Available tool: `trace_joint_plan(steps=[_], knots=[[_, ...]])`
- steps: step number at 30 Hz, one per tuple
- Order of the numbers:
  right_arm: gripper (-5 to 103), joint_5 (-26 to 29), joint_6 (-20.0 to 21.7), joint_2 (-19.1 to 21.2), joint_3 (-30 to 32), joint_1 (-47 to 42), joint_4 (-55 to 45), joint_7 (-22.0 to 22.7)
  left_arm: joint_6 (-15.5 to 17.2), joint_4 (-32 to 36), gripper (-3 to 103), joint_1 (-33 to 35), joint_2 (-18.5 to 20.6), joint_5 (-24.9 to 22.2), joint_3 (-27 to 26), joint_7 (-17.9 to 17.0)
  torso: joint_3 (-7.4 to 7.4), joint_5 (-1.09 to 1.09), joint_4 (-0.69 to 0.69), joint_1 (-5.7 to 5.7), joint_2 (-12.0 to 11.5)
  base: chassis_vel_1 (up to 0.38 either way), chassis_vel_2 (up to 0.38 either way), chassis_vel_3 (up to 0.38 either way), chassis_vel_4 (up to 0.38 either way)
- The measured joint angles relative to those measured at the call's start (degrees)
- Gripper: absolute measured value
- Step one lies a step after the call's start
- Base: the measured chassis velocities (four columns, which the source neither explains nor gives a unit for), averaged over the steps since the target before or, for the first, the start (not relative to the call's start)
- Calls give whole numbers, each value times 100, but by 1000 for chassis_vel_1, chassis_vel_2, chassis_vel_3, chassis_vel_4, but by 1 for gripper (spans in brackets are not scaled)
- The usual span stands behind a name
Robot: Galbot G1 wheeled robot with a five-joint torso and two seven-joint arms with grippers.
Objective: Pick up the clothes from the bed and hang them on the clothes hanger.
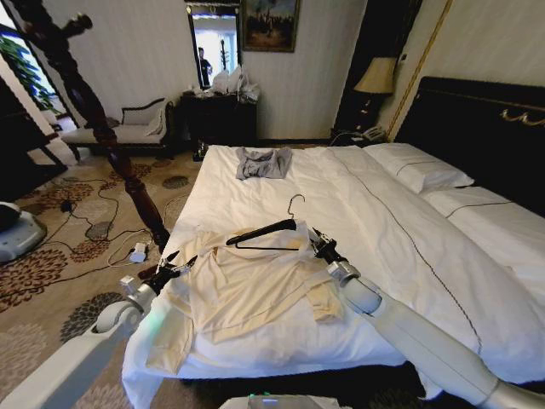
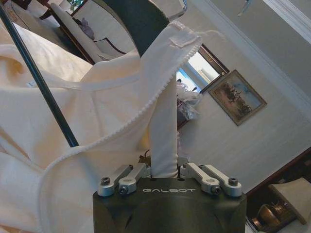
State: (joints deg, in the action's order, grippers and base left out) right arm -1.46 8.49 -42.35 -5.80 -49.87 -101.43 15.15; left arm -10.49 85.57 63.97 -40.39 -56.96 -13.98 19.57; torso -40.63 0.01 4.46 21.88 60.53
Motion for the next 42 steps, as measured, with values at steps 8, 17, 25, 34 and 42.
trace_joint_plan(steps=[8, 17, 25, 34, 42], knots=[[20, 21, 20, -84, -31, 73, 18, 10, -19, -536, 93, -481, -137, 150, 441, 105, 0, 0, -3, 0, 0, 0, 0, 0, 0], [20, 29, 24, -81, -33, 51, 8, 12, -42, -914, 68, -905, -185, 289, 811, 182, 0, 0, -1, 0, 0, 0, 0, 0, 0], [20, 100, 53, -59, -42, 84, -42, 14, -46, -1231, 56, -1335, -308, 425, 1153, 272, 0, -1, -1, 0, 0, 0, 0, 0, 0], [20, 86, 56, -159, -62, 84, -28, 14, -46, -1571, 52, -1740, -465, 483, 1469, 341, 0, 0, -1, 0, 0, 0, 0, 0, 0], [20, 91, 55, -137, -53, 83, -28, 14, -43, -1699, 26, -1817, -560, 533, 1540, 371, 0, 0, -1, 0, 0, 0, 0, 0, 0]])
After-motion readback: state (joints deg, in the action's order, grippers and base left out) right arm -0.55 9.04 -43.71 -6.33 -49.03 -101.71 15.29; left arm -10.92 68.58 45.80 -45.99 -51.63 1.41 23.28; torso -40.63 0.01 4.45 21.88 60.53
